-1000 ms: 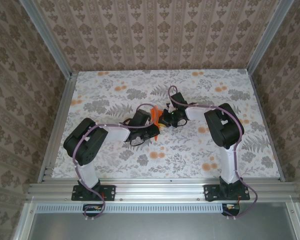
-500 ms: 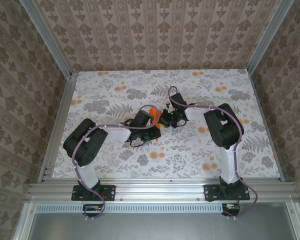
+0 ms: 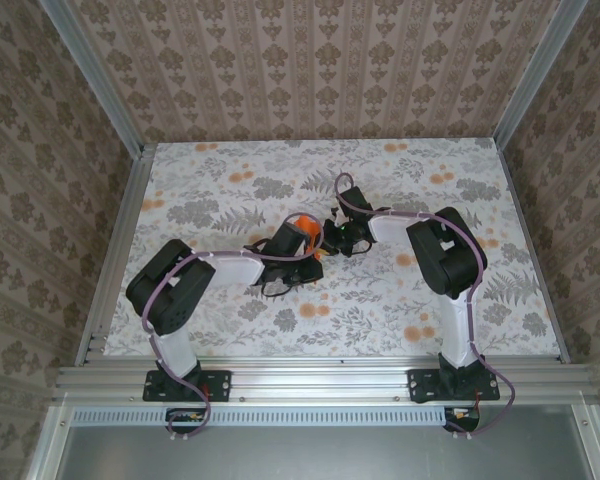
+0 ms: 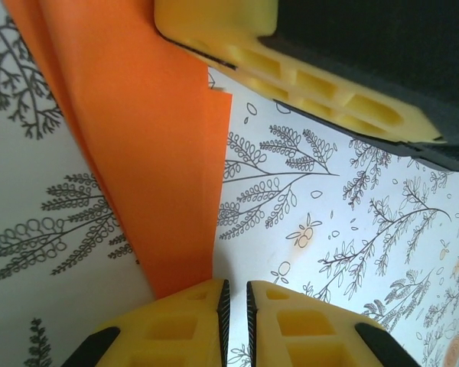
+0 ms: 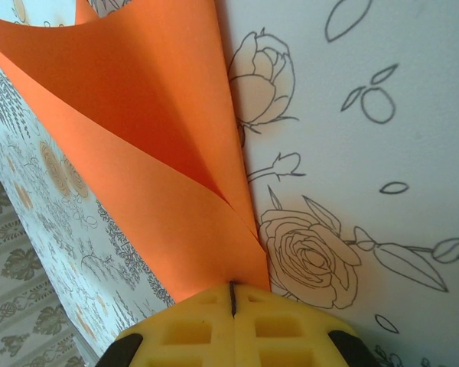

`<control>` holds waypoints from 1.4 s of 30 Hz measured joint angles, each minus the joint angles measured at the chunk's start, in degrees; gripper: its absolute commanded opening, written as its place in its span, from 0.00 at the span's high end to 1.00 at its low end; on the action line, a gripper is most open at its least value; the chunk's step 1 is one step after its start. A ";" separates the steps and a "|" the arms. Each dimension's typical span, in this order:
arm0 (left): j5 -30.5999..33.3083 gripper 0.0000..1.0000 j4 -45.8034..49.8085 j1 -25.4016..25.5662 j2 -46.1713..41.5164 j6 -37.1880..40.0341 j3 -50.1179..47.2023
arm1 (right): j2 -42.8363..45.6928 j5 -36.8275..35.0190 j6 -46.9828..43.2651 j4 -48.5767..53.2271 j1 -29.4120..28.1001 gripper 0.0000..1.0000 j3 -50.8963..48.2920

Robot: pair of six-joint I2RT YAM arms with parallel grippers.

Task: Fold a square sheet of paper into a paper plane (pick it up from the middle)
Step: Fold the wing for the fifth time at the center of the table.

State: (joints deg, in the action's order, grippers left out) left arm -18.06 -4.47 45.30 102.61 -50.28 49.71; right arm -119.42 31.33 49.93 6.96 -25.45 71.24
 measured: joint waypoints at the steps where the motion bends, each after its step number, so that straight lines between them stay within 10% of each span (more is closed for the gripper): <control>1: 0.13 0.83 0.20 0.22 0.00 0.00 0.22 | 0.00 0.00 0.00 0.00 -0.02 0.95 0.00; 18: 0.70 0.82 11.76 4.55 -3.61 1.44 1.70 | 0.02 0.00 0.22 -0.81 -0.22 0.95 -0.37; 42: 3.65 0.82 0.90 -7.91 -7.52 -2.43 -0.48 | 3.87 0.44 0.26 -6.62 -1.64 0.95 -7.52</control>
State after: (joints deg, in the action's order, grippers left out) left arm -14.41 -3.57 37.39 95.09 -52.71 49.23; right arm -115.55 31.77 50.19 0.34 -27.09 63.72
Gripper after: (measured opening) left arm 0.175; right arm 0.051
